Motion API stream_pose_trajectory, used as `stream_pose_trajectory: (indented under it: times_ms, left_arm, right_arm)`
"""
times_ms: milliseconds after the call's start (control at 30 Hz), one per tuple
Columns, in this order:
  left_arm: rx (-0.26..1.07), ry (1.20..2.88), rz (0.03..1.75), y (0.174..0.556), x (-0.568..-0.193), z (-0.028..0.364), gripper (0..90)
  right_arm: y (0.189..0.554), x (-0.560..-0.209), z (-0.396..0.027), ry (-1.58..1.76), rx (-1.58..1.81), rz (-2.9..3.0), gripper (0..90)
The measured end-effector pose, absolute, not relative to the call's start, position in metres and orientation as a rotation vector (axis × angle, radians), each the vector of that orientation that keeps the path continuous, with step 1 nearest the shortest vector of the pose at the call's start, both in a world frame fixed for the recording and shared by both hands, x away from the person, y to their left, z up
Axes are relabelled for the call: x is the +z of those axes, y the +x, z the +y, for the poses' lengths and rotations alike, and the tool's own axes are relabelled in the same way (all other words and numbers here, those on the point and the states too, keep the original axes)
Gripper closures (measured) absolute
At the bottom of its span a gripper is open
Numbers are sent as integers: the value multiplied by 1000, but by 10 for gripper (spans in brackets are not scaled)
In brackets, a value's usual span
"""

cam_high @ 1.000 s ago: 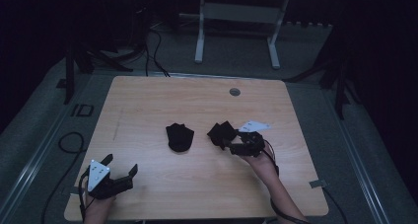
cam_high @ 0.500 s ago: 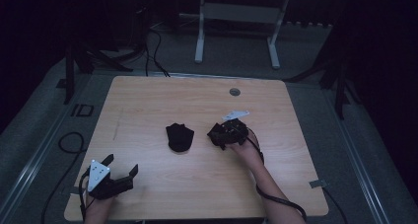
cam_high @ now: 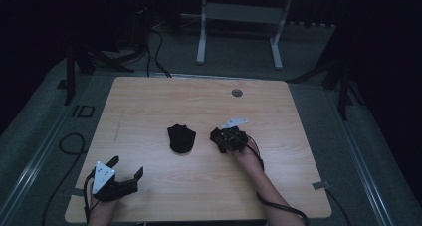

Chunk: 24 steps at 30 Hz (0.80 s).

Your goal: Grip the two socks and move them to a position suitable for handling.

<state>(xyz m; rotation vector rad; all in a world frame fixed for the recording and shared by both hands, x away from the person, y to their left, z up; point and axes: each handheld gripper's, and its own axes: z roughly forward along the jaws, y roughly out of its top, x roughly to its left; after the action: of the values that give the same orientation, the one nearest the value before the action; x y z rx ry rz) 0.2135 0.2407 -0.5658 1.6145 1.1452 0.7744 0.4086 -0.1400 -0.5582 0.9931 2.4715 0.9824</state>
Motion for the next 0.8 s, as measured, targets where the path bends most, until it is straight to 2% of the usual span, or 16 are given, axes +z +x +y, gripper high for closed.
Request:
stream_pose_trajectory:
  times_ms: [167,467,700,800]
  left_arm:
    - [772,1620,1136,212,-565,238,58]
    - [766,1619,1134,212,-566,237,58]
    - [760,1630,1125,213,-566,233,58]
    - [767,1636,1116,213,-566,232,58]
  right_arm:
    - [395,-558,-142,974,980,2468,745]
    - [342,-560,-142,871,1017,2502,756]
    - [300,-559,-139,846,1042,2571,738]
    - [284,-558,-132,852,1046,2606,675]
